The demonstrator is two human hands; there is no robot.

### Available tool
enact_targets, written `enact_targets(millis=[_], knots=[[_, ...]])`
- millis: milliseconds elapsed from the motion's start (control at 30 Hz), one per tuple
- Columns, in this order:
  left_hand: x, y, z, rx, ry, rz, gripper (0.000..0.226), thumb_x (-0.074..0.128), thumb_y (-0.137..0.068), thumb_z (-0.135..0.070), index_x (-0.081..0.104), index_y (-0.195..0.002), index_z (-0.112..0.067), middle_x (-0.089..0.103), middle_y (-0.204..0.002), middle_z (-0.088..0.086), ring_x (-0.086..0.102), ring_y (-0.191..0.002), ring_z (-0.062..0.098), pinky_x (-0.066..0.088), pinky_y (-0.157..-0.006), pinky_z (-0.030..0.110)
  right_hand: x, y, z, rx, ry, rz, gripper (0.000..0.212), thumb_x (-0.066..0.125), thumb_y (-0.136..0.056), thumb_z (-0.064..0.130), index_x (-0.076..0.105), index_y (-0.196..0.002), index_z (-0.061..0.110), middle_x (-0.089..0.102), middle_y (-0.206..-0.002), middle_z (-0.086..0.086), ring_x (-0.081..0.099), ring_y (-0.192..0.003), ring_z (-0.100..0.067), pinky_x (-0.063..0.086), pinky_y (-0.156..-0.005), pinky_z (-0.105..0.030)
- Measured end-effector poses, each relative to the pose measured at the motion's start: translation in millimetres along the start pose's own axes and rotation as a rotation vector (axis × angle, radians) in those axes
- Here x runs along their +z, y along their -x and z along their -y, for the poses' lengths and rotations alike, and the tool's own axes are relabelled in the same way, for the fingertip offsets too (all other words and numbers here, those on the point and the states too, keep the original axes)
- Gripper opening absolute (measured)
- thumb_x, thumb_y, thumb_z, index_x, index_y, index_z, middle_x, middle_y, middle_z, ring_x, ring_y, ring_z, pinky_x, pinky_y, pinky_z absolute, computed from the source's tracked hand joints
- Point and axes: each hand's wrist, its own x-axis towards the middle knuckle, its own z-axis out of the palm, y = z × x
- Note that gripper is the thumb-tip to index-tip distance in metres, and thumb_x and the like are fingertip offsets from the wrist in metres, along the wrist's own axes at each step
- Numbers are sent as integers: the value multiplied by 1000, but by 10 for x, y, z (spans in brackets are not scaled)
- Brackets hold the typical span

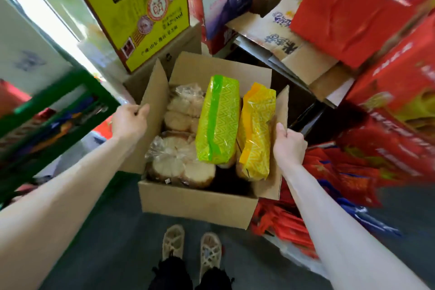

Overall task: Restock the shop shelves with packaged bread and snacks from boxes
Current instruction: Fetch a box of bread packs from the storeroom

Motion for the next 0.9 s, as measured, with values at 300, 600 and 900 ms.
enact_targets(millis=[300,600,900], knots=[[-1094,1489,-47,-124,147,-151,36,50,-100,-31,68,-117,-4,63,-95,8,58,-80,22,49,-76,36,-926,773,346,-209,-44,101,51,44,-102,30,44,-55,12,56,-76,-15,53,-81,-31,35,-71,-34],[-2013,3098,123,-187,247,-327,38,51,-100,-32,69,-109,1,67,-107,17,60,-86,29,45,-72,34,-1823,1749,502,-470,-37,213,47,46,-102,29,52,-63,3,56,-81,-13,47,-81,-27,27,-69,-29],[-2495,4266,191,-322,298,-516,37,54,-98,-33,71,-108,-1,67,-99,14,59,-86,27,47,-76,36,-2234,2262,711,-649,-65,370,50,51,-99,27,50,-54,7,58,-81,-16,57,-86,-34,33,-71,-30]])
